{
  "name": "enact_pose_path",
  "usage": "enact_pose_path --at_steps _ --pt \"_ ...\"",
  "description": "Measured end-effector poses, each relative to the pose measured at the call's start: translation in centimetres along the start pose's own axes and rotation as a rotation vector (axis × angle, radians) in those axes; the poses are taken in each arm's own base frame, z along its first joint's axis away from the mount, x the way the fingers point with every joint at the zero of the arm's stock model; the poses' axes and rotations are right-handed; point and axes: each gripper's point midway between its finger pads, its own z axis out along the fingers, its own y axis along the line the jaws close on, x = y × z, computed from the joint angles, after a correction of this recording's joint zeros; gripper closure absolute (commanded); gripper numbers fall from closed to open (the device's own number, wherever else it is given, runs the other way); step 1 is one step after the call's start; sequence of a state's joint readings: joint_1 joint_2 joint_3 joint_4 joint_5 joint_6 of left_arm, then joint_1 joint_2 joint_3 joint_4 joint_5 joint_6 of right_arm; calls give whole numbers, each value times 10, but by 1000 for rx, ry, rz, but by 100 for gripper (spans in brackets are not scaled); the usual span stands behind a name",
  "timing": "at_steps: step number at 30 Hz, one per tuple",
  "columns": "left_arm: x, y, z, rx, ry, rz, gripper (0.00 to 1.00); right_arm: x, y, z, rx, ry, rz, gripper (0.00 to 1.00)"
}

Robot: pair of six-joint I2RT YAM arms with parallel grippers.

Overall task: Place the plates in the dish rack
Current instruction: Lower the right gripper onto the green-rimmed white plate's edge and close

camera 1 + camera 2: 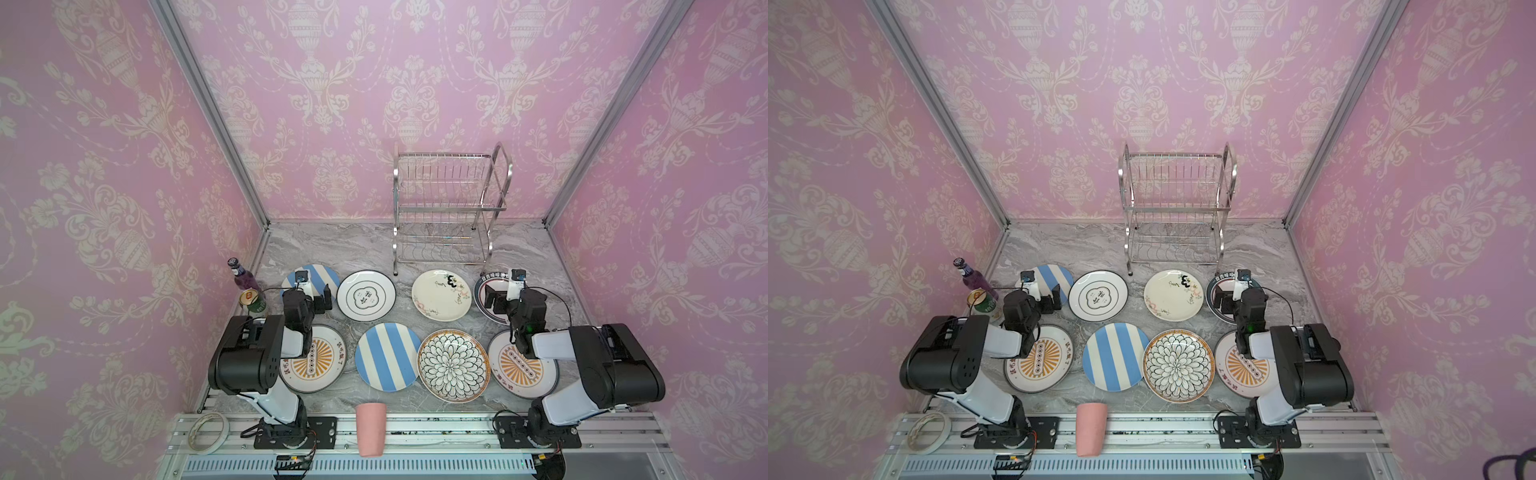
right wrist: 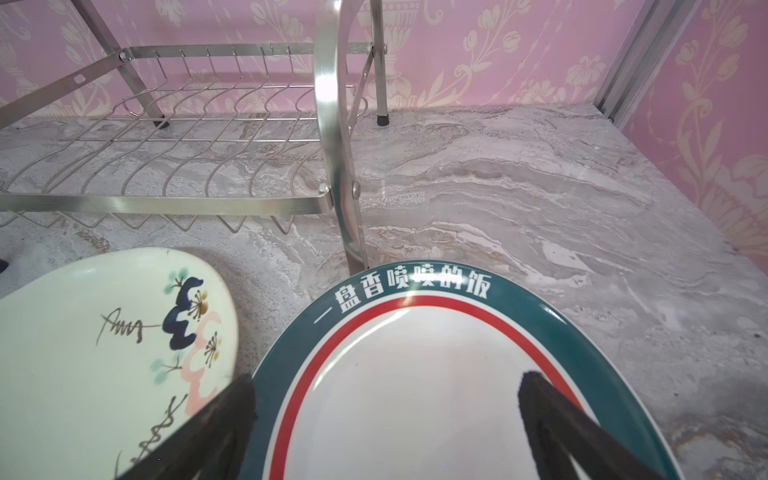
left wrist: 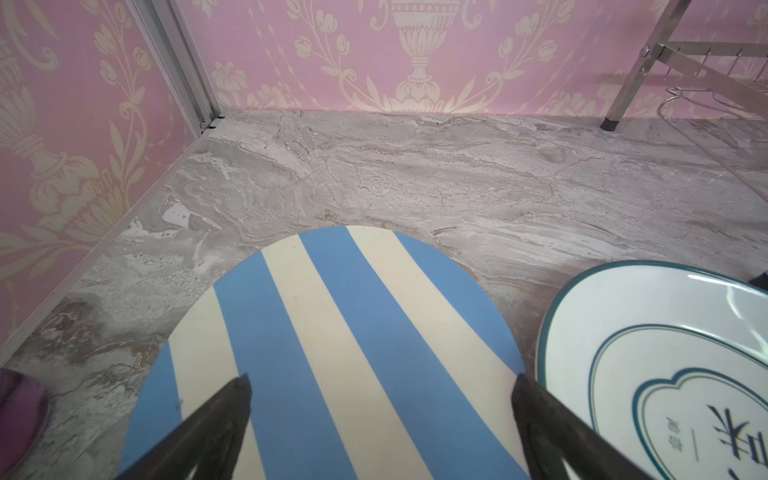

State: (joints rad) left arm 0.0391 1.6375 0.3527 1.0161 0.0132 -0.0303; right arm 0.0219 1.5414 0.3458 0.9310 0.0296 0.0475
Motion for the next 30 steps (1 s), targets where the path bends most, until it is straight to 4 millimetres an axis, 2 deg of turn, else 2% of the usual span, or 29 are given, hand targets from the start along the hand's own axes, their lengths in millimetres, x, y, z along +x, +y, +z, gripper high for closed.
enact_pose_path --at_steps 21,28,30 --pt "0 0 0 0 0 0 1 0 2 0 -14 1 1 1" --pt "0 2 0 -13 -1 -1 1 -1 -2 -1 -14 14 12 11" --pt "-1 6 -1 -36 -2 -2 1 -11 -10 -4 -3 17 36 12"
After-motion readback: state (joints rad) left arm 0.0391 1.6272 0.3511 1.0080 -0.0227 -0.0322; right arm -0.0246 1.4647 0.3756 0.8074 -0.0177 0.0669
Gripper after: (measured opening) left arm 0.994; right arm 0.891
